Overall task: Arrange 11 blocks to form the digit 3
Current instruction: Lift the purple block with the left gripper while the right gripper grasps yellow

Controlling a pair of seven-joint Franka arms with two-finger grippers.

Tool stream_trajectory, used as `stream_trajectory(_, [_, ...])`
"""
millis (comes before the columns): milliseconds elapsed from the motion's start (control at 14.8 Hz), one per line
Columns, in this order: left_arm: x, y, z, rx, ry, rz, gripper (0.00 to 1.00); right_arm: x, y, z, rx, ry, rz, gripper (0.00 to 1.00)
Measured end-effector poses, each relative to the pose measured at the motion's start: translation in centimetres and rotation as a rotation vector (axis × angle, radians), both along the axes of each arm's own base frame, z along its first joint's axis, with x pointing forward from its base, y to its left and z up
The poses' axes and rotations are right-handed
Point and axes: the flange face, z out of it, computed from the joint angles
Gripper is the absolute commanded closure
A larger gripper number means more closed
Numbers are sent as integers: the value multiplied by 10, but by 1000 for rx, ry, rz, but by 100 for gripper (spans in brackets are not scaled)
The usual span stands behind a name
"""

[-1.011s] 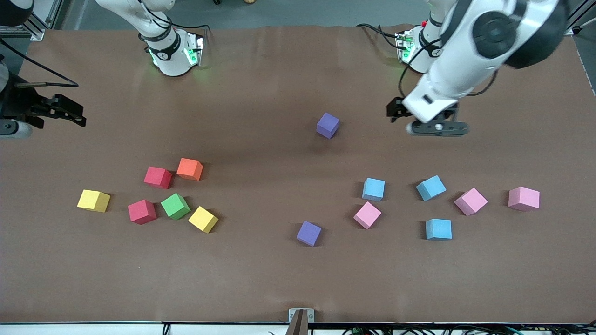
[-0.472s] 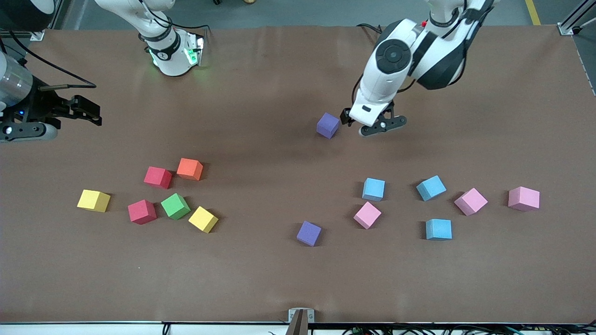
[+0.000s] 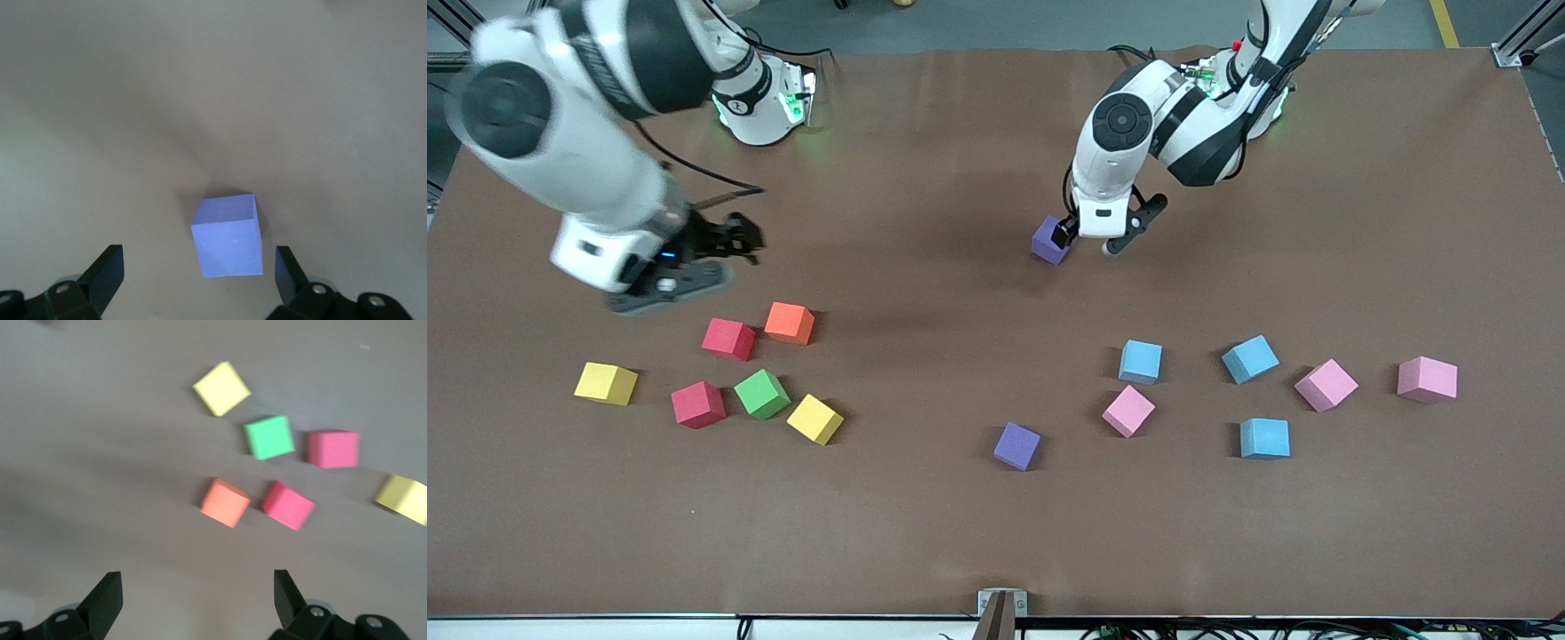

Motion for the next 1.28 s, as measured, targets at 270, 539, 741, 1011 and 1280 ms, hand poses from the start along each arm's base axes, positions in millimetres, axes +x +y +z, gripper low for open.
stream_trajectory(270, [-7,-6,-16,23,32,100,0,18,44,-68,12,-2,59,0])
stream_trajectory(539, [-18,-22,-42,5,46,128,0,33,61,-131,20,6,80,0])
stream_trajectory(741, [-24,-30,-57,7,34,91,0,44,58,-166,22,14,109,0])
stream_trajectory(1011, [-24,-31,-69,-1,36,89,0,60,39,-194,39,-2,165,0])
stream_trajectory(1280, [-23,-33,-80,-16,35,130,0,74,25,-212,65,-31,311,0])
